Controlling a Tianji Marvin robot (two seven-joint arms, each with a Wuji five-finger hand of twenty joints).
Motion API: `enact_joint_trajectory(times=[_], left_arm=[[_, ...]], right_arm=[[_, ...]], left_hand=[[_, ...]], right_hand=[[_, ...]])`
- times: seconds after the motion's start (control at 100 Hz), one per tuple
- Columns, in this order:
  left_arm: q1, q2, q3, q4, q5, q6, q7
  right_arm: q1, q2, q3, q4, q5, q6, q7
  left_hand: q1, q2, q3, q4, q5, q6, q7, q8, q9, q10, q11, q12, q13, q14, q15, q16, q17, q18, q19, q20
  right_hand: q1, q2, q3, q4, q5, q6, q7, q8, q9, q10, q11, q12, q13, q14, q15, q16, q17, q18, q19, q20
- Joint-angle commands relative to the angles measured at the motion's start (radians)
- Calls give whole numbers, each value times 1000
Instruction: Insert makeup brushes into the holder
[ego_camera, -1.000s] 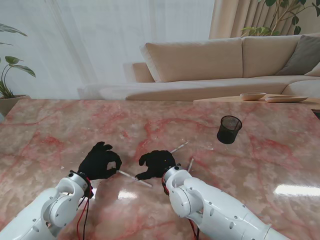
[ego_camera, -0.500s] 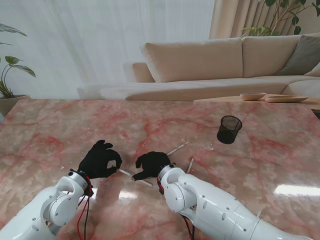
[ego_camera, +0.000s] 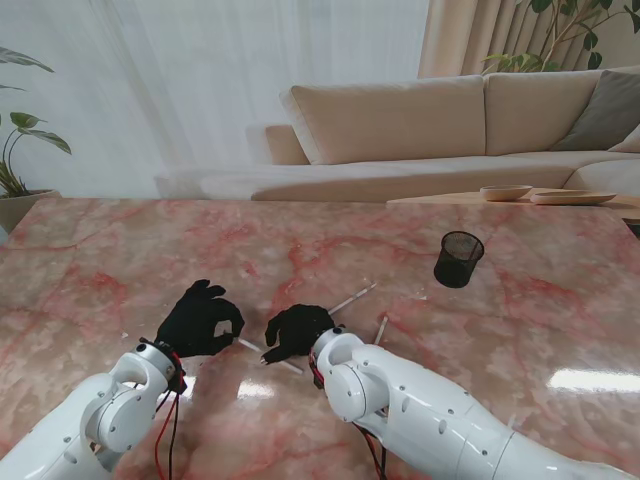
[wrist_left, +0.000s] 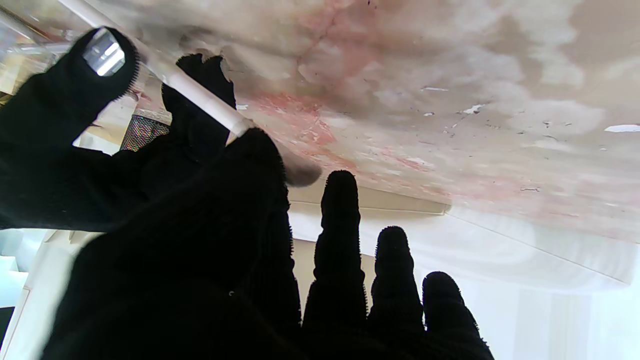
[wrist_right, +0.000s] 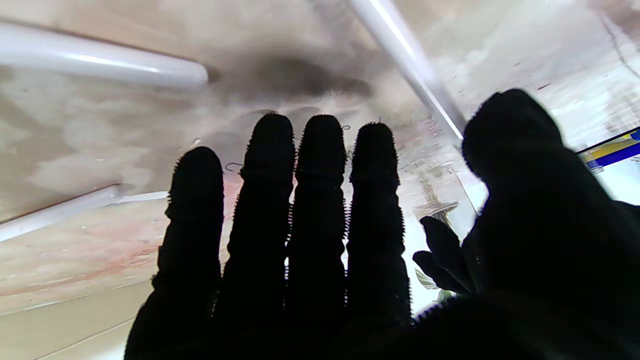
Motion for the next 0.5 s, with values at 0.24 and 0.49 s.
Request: enact_joint_trajectory(times=[0.24, 0.49], left_arm=[[10, 1, -1, -8, 6, 10, 1], [13, 1, -2, -10, 8, 11, 0]], right_arm=[[-7, 1, -9, -6, 36, 1, 51], [-10, -3, -7, -8, 59, 5, 57]], left_hand=[[72, 34, 38, 46, 74, -23, 106, 57, 41, -15, 10, 11, 8, 24, -7, 9, -9, 4, -32, -15], [72, 34, 37, 47, 73, -22, 107, 58, 39, -17, 12, 13, 9, 23, -8, 9, -9, 5, -33, -18]], right_hand=[[109, -48, -5, -95, 21, -47, 97, -97, 47, -33, 20, 35, 46, 7, 54, 28, -2, 11, 66, 42], [150, -80, 73, -164, -6, -85, 302, -260, 91, -41, 23, 70, 71, 0, 81, 32, 16, 13, 96, 44]])
